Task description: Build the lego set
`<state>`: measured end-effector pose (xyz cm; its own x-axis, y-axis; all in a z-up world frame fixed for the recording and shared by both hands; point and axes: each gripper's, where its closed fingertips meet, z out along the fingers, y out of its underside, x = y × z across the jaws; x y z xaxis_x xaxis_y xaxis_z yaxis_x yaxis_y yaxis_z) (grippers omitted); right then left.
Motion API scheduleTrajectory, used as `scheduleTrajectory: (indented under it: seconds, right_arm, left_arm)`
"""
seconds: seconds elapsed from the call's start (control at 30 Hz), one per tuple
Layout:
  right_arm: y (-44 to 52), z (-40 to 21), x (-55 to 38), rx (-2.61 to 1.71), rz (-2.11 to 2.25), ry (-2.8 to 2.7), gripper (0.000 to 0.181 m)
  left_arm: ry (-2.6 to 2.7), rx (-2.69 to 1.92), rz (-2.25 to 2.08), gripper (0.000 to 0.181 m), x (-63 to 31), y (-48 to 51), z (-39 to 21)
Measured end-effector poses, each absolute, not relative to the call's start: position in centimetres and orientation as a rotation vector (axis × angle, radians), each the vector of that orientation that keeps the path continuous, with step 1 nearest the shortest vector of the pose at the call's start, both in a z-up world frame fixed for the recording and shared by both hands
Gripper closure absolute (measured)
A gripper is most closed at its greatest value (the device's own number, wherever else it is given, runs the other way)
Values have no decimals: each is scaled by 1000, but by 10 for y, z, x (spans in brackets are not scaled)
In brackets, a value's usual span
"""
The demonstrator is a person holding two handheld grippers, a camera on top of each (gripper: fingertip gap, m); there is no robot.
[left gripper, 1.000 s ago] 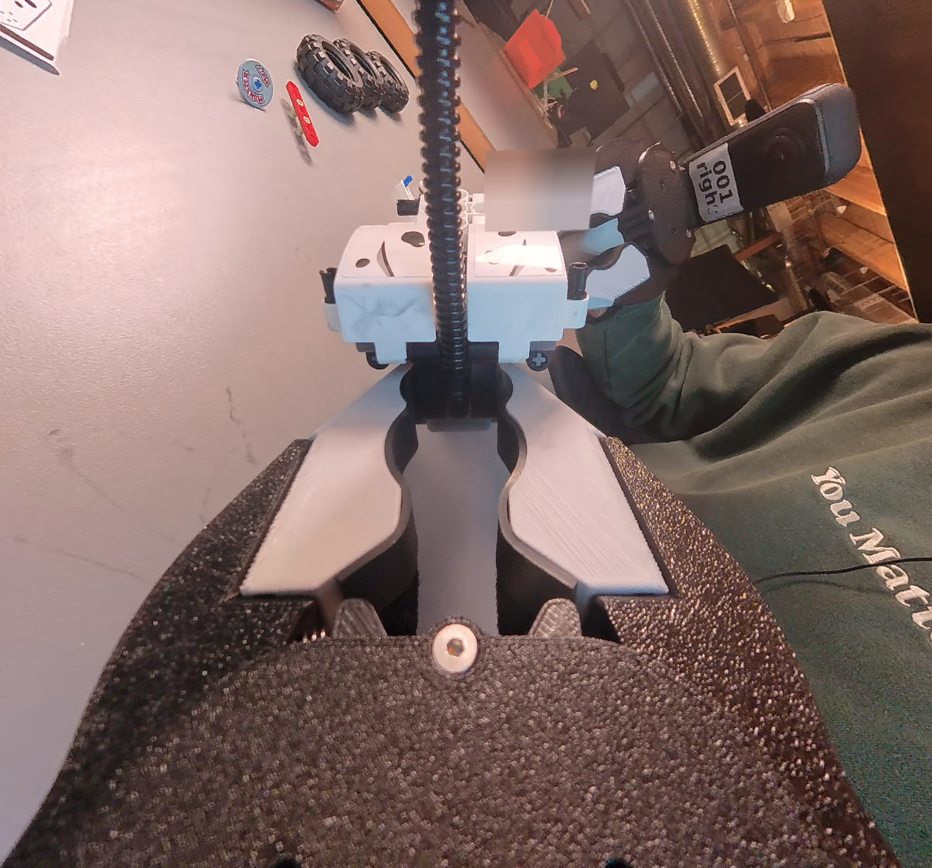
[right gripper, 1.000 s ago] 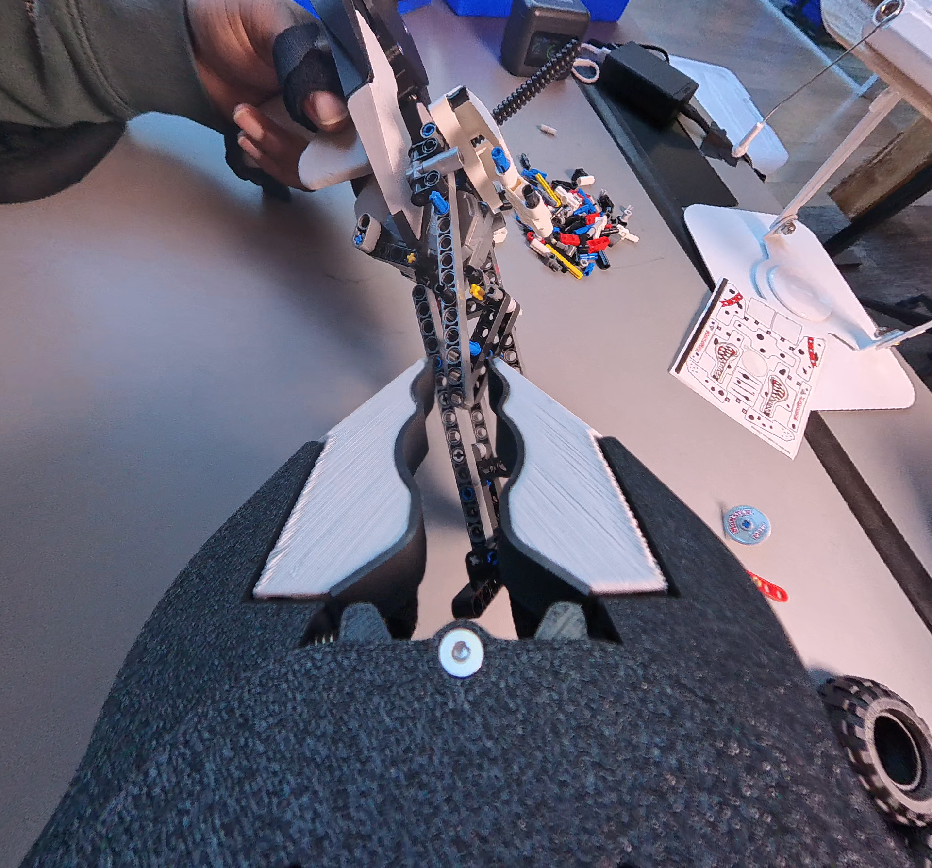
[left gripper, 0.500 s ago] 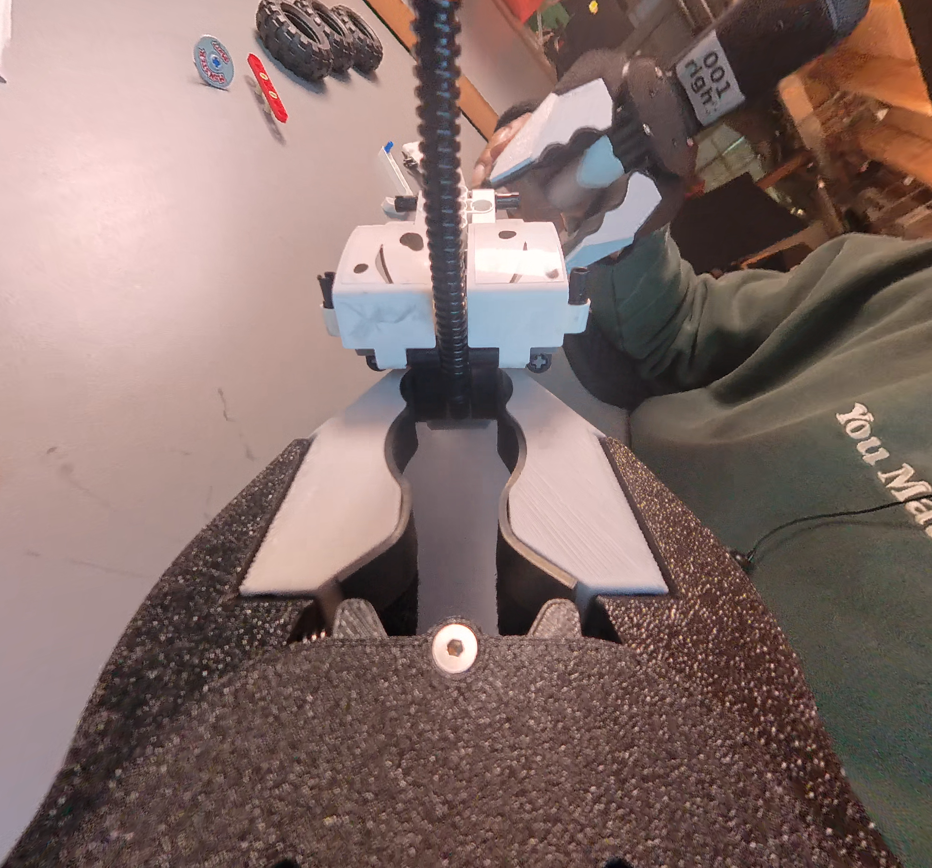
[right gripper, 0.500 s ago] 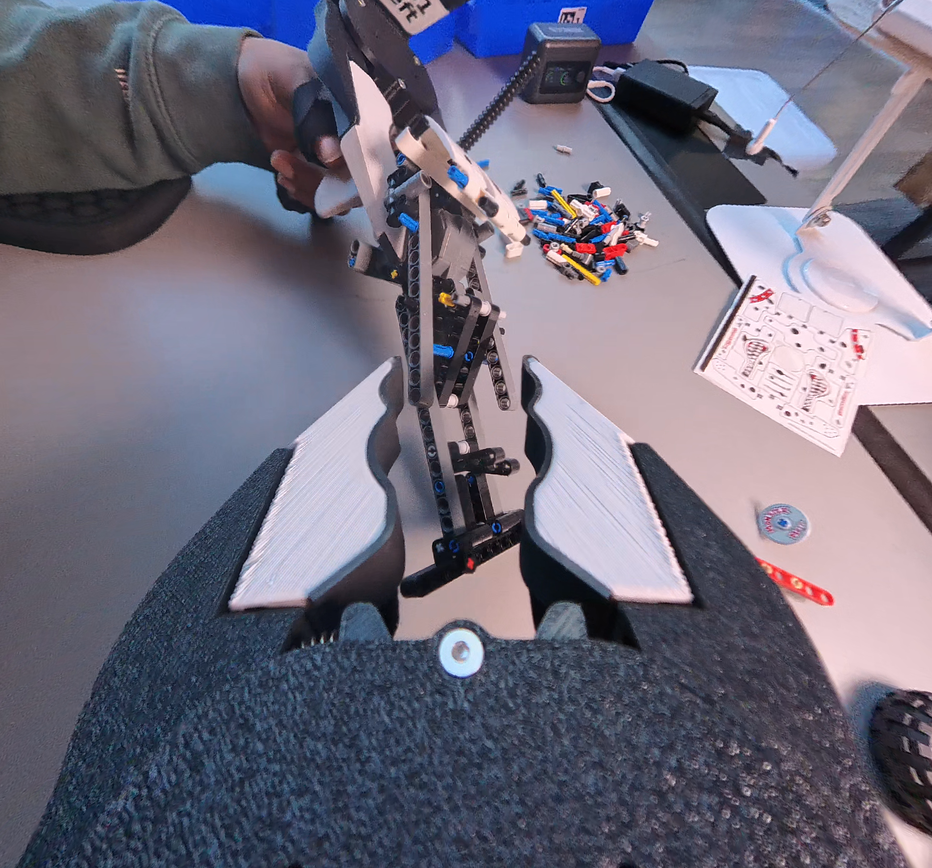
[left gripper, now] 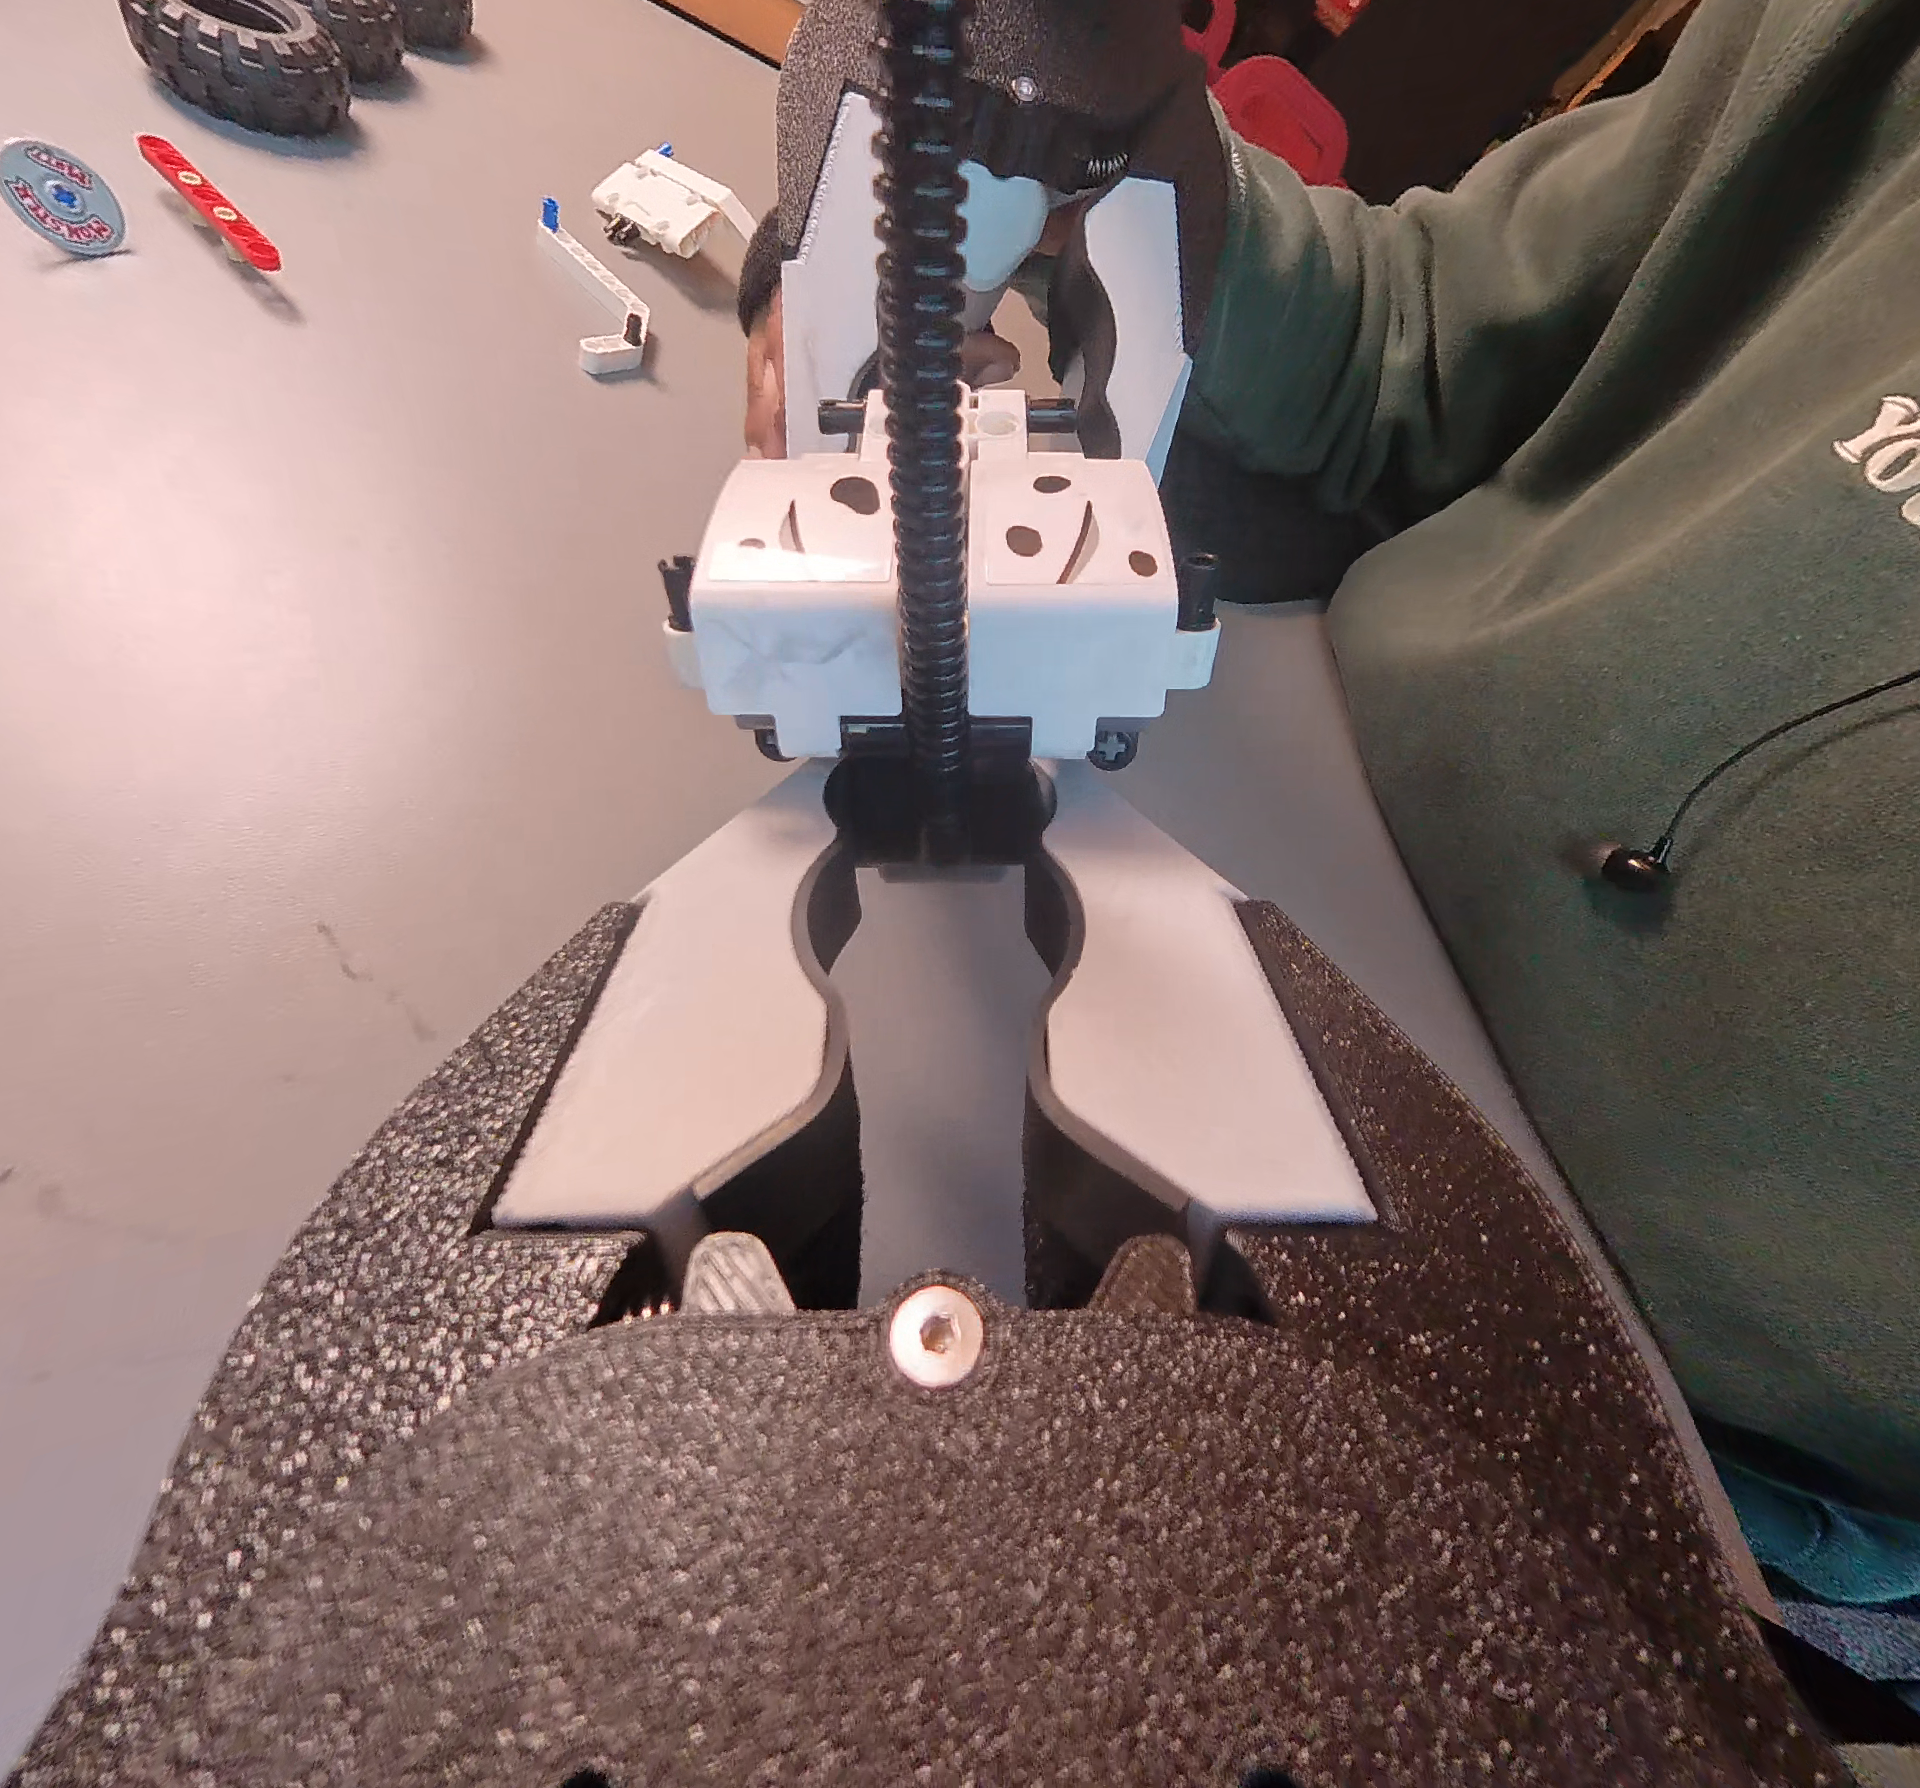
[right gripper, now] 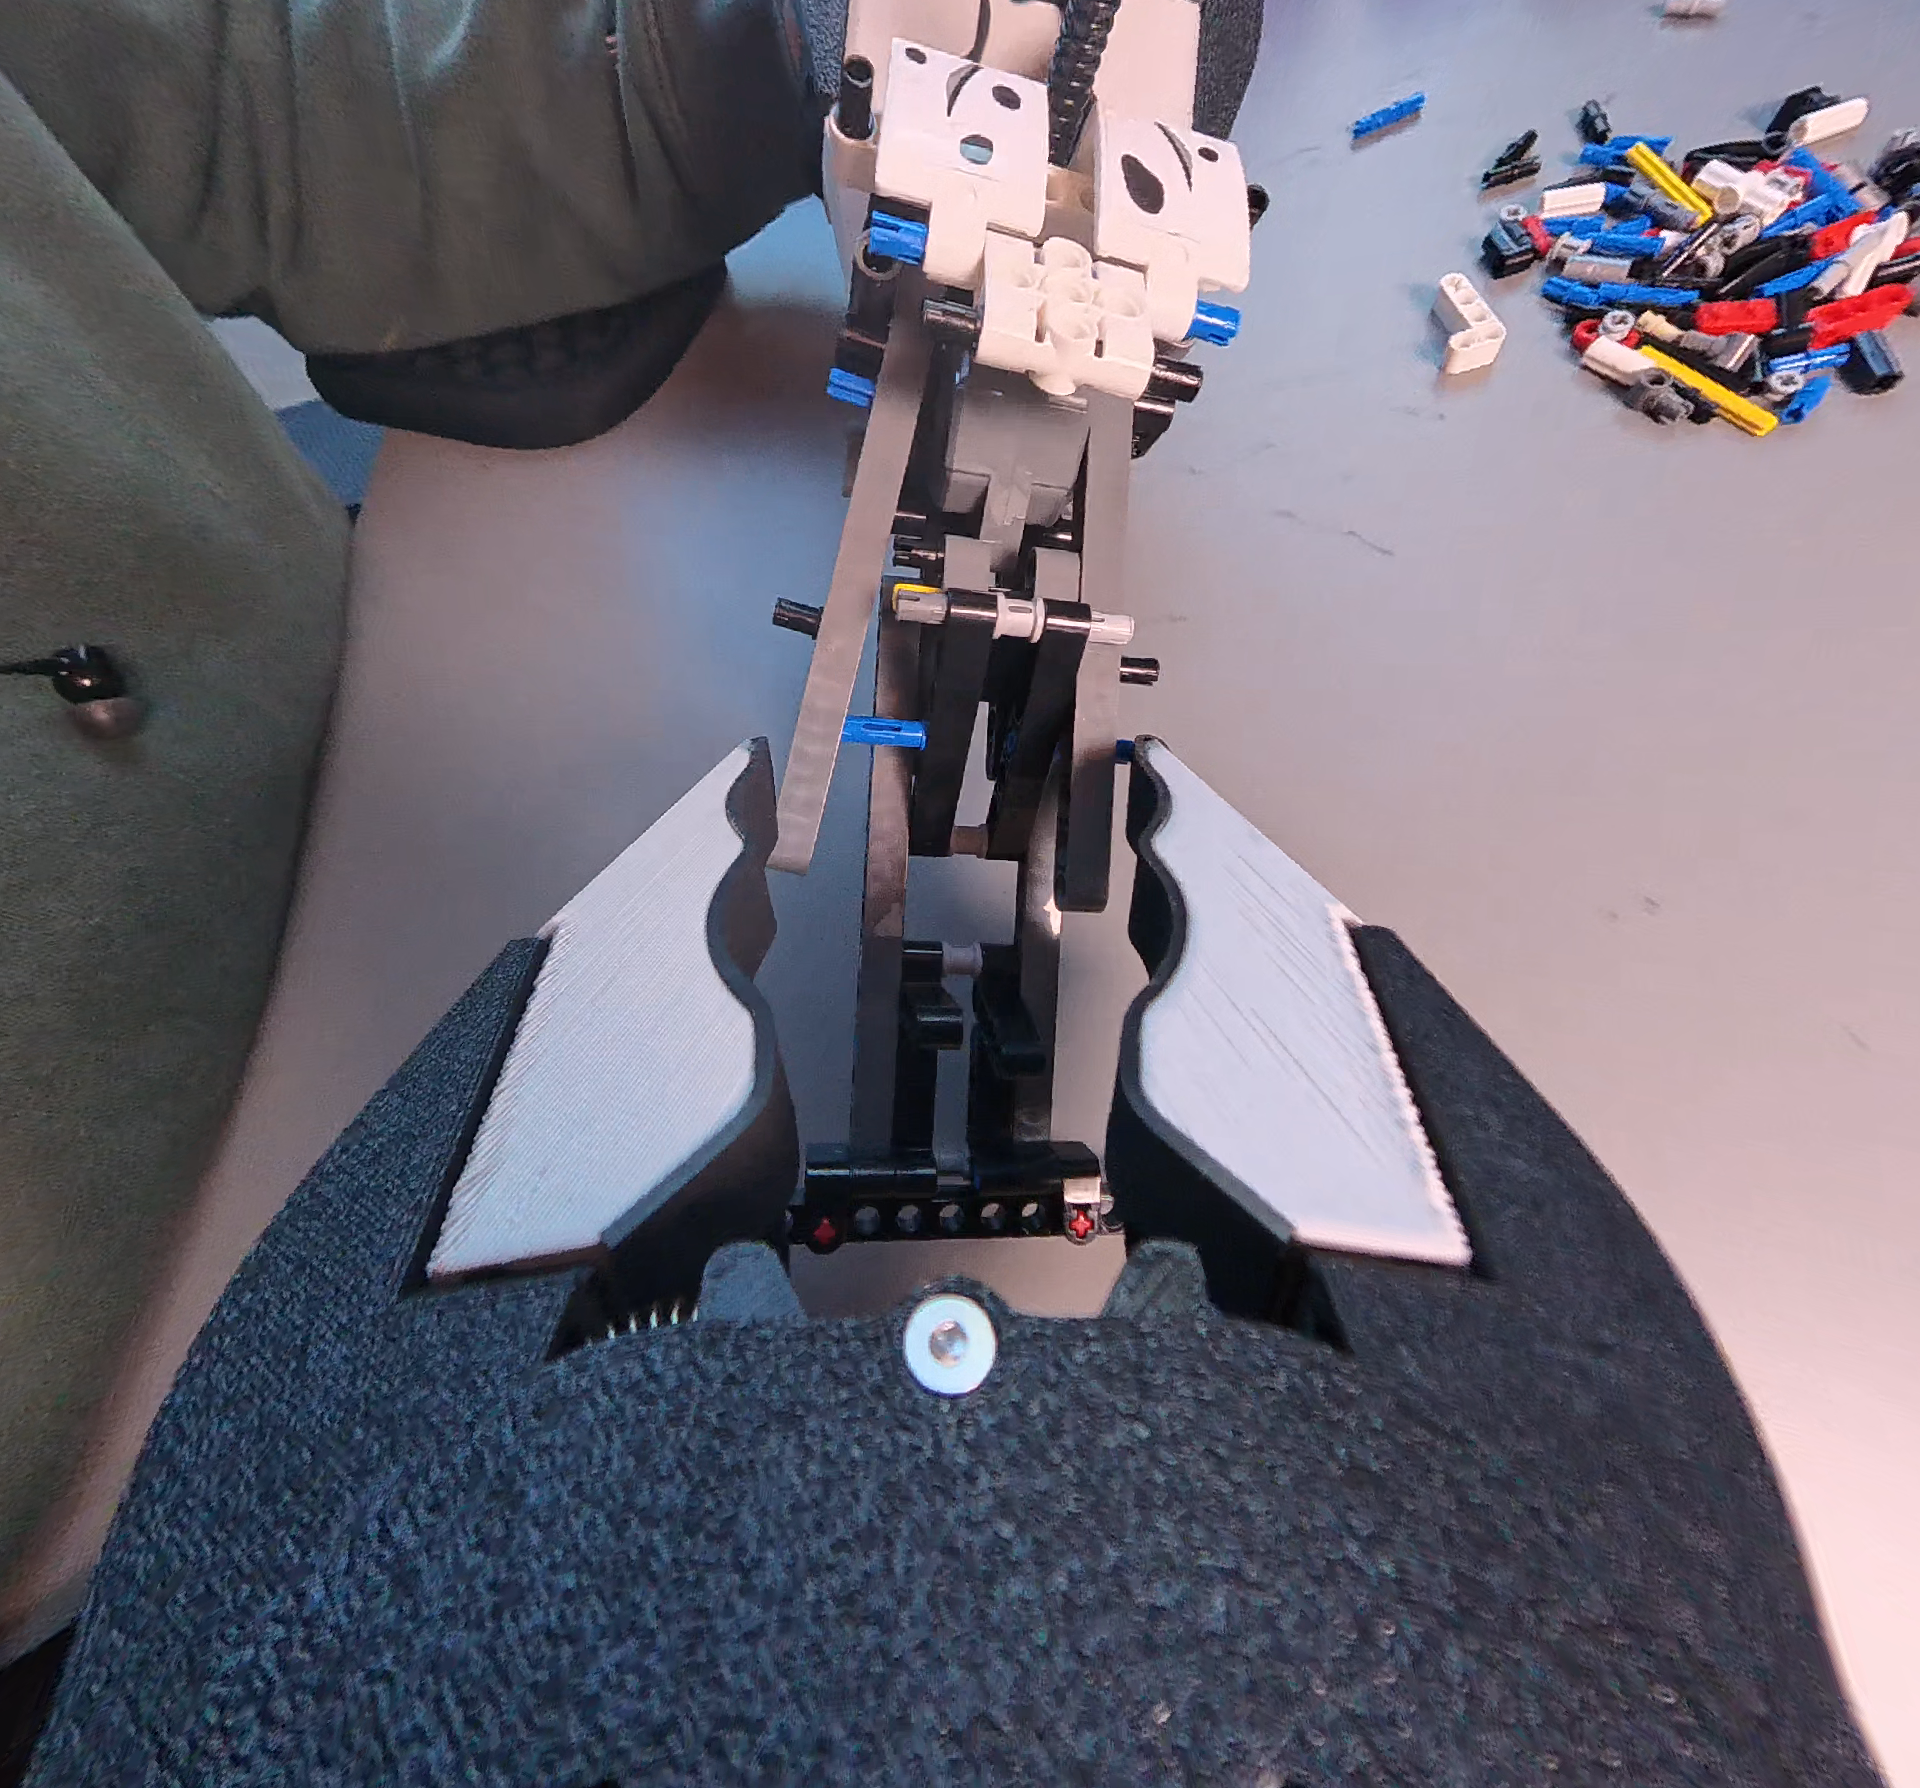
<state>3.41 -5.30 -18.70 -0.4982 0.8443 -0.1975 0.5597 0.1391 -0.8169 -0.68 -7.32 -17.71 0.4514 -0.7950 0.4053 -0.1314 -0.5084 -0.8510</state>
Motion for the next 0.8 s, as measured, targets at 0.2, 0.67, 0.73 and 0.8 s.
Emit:
scheduleTrajectory:
  seconds: [0.2, 0.67, 0.73, 0.8]
  right_arm:
    - [-49, -187, 33, -1376, 1299, -2083, 115]
    - [-36, -189, 31, -1454, 1368, -2007, 120]
    - [-36, -190, 31, -1450, 1348, -2014, 120]
    - [-35, -192, 31, -1453, 1338, -2014, 120]
  left_arm:
    - [752, -1934, -1049, 155, -9, -68, -179]
    - [650, -2007, -959, 150, -25, -56, -185]
    - [660, -2021, -934, 148, -26, -56, -188]
    - [666, -2040, -904, 147, -28, -55, -191]
